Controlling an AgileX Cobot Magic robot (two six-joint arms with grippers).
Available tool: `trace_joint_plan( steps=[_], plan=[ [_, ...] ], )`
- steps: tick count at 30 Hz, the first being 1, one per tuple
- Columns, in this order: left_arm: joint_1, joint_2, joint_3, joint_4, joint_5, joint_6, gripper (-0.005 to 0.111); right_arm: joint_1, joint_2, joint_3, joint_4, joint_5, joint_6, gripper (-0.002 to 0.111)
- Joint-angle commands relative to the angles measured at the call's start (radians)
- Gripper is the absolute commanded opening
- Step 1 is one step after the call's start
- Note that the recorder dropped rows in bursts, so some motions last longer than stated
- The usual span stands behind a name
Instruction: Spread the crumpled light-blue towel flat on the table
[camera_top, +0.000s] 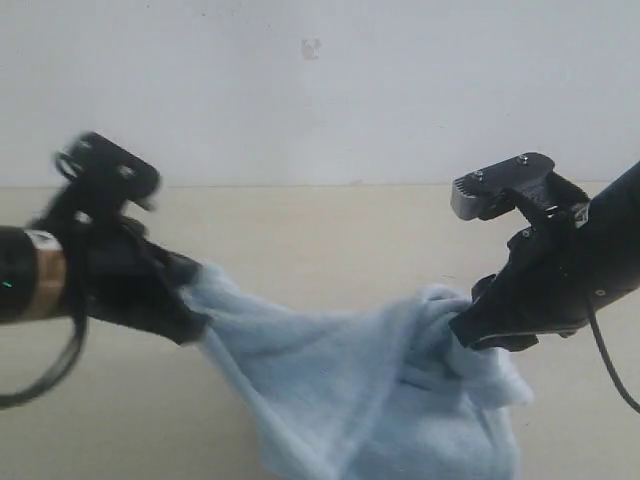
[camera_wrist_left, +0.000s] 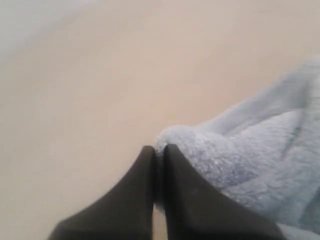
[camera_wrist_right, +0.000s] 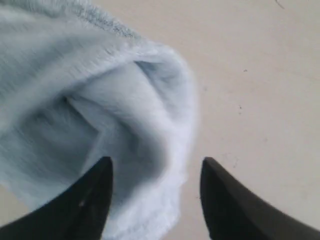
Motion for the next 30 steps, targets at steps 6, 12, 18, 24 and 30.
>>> trace_joint_plan(
  steps=[6, 12, 18, 24, 30],
  plan=[
    [-0.001, -0.192, 0.019, -0.054, 0.580, 0.003, 0.004, -0.004, -0.001, -0.005, 0.076, -0.027, 0.005, 0.065],
    [-0.001, -0.146, 0.019, 0.133, 0.639, 0.035, 0.009, -0.004, -0.001, -0.005, 0.145, 0.001, 0.005, 0.065],
    [0.021, -0.057, 0.019, 0.325, 0.687, 0.029, 0.052, -0.004, -0.001, -0.005, 0.153, 0.001, 0.005, 0.065],
    [0.015, -0.025, 0.015, 0.325, 0.569, -0.301, 0.079, -0.004, -0.001, -0.005, 0.186, -0.020, 0.005, 0.065],
    [-0.030, -0.047, 0.006, 0.325, -0.302, -0.449, 0.076, -0.004, -0.001, -0.005, 0.291, -0.025, -0.052, 0.065]
  ],
)
